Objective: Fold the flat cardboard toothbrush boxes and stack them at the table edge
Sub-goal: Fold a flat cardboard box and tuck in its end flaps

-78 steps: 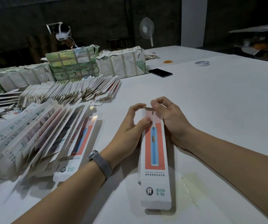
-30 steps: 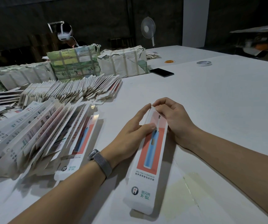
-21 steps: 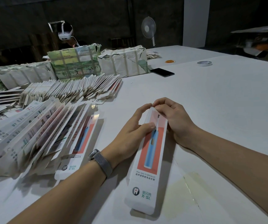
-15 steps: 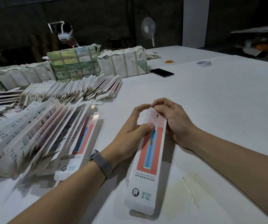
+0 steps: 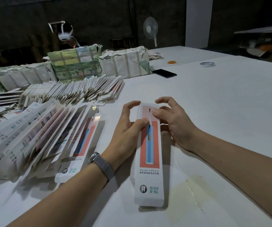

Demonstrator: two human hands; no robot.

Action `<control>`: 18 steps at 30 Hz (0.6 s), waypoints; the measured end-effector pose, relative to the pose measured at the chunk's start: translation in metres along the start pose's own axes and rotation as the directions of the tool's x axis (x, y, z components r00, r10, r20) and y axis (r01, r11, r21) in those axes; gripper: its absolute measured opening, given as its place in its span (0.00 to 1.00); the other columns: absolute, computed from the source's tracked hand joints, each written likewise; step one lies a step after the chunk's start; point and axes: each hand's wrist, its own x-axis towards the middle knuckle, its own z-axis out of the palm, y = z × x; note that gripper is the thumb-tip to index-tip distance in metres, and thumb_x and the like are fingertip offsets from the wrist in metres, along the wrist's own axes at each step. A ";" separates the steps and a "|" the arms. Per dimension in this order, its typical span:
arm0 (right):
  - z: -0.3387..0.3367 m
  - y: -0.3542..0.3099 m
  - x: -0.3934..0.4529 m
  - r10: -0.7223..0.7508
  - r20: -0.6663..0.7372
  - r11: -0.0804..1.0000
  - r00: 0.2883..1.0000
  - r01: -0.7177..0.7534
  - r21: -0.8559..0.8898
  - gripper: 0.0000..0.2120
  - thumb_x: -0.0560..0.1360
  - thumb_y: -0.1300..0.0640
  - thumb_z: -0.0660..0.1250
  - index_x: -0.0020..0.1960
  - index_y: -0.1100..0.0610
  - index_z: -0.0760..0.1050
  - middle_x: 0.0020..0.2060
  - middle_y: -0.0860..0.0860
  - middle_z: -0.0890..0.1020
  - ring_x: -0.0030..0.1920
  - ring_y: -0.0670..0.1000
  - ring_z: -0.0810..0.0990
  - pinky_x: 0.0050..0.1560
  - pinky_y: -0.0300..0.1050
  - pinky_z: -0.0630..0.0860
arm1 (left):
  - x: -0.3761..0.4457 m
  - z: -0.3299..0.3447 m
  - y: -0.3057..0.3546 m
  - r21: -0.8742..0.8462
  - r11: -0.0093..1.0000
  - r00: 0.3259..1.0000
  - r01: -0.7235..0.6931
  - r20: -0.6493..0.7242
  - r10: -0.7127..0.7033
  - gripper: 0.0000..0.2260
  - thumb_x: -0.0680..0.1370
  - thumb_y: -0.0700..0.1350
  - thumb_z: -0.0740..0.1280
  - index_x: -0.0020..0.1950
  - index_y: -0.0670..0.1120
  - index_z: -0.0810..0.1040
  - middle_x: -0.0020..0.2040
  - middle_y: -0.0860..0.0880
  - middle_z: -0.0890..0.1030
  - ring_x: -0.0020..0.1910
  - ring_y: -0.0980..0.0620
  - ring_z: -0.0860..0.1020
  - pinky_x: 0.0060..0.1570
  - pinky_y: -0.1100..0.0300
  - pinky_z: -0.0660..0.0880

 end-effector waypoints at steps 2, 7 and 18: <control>0.000 0.000 0.000 -0.006 0.001 1.000 1.000 0.006 0.007 0.06 0.80 0.55 0.67 0.52 0.47 0.71 0.43 0.56 0.81 0.39 0.54 0.81 0.46 0.53 0.80 | 0.000 0.000 0.000 0.007 1.000 1.000 0.004 -0.005 -0.004 0.17 0.75 0.54 0.64 0.62 0.64 0.65 0.46 0.49 0.87 0.39 0.45 0.86 0.38 0.57 0.81; -0.001 -0.002 0.000 0.003 -0.017 0.999 1.000 -0.002 0.042 0.05 0.78 0.57 0.69 0.47 0.50 0.73 0.40 0.54 0.82 0.39 0.55 0.82 0.46 0.55 0.82 | -0.001 0.000 0.001 0.016 1.000 1.000 0.019 0.012 -0.019 0.17 0.75 0.55 0.64 0.62 0.66 0.65 0.44 0.51 0.87 0.38 0.47 0.86 0.37 0.60 0.81; -0.001 -0.002 0.000 0.014 -0.050 0.998 0.999 -0.012 0.054 0.05 0.78 0.55 0.69 0.49 0.53 0.72 0.40 0.55 0.83 0.38 0.54 0.82 0.44 0.50 0.80 | 0.002 -0.001 -0.003 0.034 0.999 0.999 0.002 0.041 -0.004 0.20 0.76 0.54 0.62 0.67 0.67 0.64 0.43 0.52 0.87 0.38 0.48 0.86 0.37 0.61 0.81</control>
